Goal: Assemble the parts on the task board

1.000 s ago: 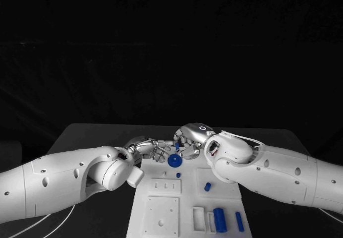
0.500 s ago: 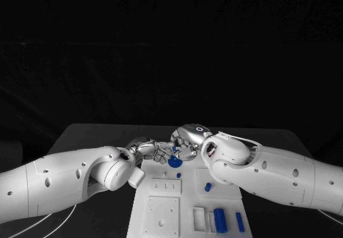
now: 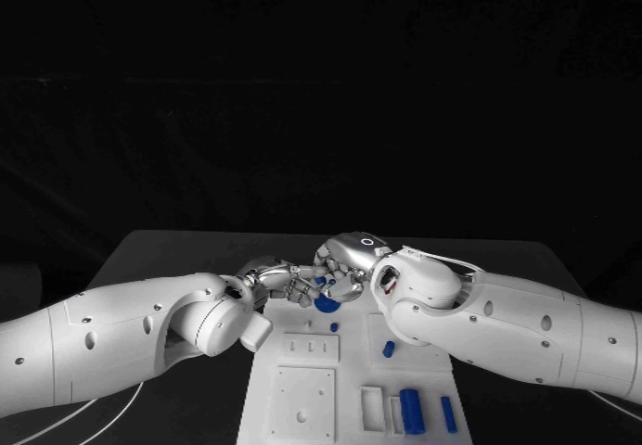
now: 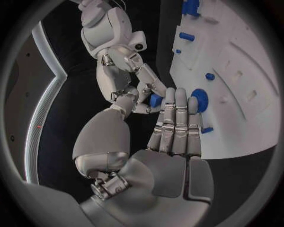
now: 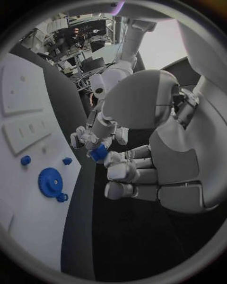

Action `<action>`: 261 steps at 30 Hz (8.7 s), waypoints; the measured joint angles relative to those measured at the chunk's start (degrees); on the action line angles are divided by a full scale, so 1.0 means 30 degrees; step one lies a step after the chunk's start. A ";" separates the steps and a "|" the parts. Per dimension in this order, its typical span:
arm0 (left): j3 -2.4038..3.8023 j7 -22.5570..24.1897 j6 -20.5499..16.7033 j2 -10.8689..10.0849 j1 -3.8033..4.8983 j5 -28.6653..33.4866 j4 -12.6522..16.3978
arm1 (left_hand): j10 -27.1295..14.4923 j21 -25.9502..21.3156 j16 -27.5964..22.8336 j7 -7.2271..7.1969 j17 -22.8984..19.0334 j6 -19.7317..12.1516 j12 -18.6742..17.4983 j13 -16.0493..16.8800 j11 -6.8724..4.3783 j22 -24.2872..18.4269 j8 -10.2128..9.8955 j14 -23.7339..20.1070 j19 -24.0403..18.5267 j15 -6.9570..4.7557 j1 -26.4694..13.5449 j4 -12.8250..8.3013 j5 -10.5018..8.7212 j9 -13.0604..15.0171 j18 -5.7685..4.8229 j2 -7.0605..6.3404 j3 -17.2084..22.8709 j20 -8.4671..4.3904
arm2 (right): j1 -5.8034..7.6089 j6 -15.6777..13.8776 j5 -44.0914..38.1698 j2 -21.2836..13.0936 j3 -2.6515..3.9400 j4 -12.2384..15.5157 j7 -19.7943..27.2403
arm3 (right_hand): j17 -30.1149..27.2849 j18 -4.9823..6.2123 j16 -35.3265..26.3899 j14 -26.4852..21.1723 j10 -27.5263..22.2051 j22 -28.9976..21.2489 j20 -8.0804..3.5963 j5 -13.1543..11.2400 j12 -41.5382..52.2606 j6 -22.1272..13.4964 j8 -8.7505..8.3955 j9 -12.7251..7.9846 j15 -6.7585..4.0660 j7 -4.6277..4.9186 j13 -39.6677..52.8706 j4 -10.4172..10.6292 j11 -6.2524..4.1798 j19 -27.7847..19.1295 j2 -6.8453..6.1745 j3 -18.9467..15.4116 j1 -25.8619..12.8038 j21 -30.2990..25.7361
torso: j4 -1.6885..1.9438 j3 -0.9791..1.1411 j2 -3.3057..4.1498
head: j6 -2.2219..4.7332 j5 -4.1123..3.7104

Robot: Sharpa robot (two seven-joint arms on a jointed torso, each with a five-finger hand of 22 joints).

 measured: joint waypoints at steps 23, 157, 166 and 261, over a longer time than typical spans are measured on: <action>-0.0042 -0.0084 0.0011 0.0043 -0.0006 -0.0044 -0.0059 | 0.0133 0.0000 0.0211 -0.0355 -0.0219 0.0838 0.0277 0.0621 -0.0264 0.0060 0.0157 -0.0137 -0.0138 -0.0001 0.1510 -0.0590 0.0000 0.0017 0.0026 0.2345 0.0825 -0.0001 | 0.0038 0.0166 -0.0054 0.0107 -0.0101 -0.0016 -0.0140 | -0.0006 0.0001 0.0000 0.0022 0.0029 -0.0003 0.0036 0.0001 0.0000 0.0019 -0.0075 -0.0021 0.0023 0.0022 0.0001 0.0053 0.0028 0.0022 0.0000 -0.0053 0.0000 0.0000 | -0.0011 0.0000 -0.0004 | -0.0020 0.0027; -0.0577 -0.7044 -0.3014 0.0350 -0.1232 -1.5358 0.1096 | 0.3222 1.1388 1.3388 -0.1218 0.2565 0.4173 1.4221 1.2927 -0.2861 0.1282 0.0371 0.3318 0.6392 -0.3577 -0.1383 -0.2824 0.5027 0.3887 0.0759 0.2408 0.4722 -0.2288 | 0.0326 -0.2662 0.4684 -0.4148 -0.0165 -0.2429 0.2044 | -0.0499 0.0016 -0.1578 -0.0788 -0.1064 -0.0244 0.0690 0.0669 -0.0886 -0.1577 -0.1070 -0.0319 0.0512 0.0996 -0.0778 -0.0292 0.0575 -0.0970 -0.0797 -0.2923 -0.1553 -0.1328 | 0.0088 0.0286 -0.0524 | -0.3093 0.0114; -0.0583 -0.7147 -0.2847 0.0419 -0.1638 -1.6612 0.1112 | 0.3221 1.1390 1.3459 -0.1256 0.2565 0.4212 1.4315 1.2947 -0.2861 0.1281 0.0481 0.3390 0.6394 -0.3646 -0.1433 -0.2729 0.5026 0.3915 0.0803 0.2209 0.4737 -0.2285 | 0.0327 -0.2600 0.4695 -0.4104 -0.0165 -0.2478 0.2041 | -0.0499 0.0016 -0.1578 -0.0765 -0.1064 -0.0244 0.0691 0.0742 -0.0885 -0.1573 -0.1070 -0.0320 0.0534 0.0989 -0.0788 -0.0292 0.0576 -0.0970 -0.0796 -0.2923 -0.1553 -0.1328 | 0.0082 0.0269 -0.0513 | -0.3080 0.0126; -0.0525 -0.7904 0.0378 0.0896 -0.2109 -1.8993 0.0666 | 0.3250 1.1834 1.4192 -0.1731 0.2212 0.4687 1.4847 1.2763 -0.2912 0.1281 0.1111 0.3770 0.5866 -0.3962 -0.1128 -0.1298 0.3663 0.3986 0.1389 0.1768 0.4349 -0.2112 | 0.0327 -0.2322 0.4722 -0.3914 -0.0167 -0.2498 0.2016 | -0.0468 0.0025 -0.1652 -0.0660 -0.0994 -0.0181 0.0691 0.1647 -0.0885 -0.1393 -0.1002 -0.0246 0.0513 0.0878 -0.0912 0.0001 0.0509 -0.0970 -0.0797 -0.2949 -0.1553 -0.1402 | 0.0073 0.0256 -0.0483 | -0.3340 -0.0013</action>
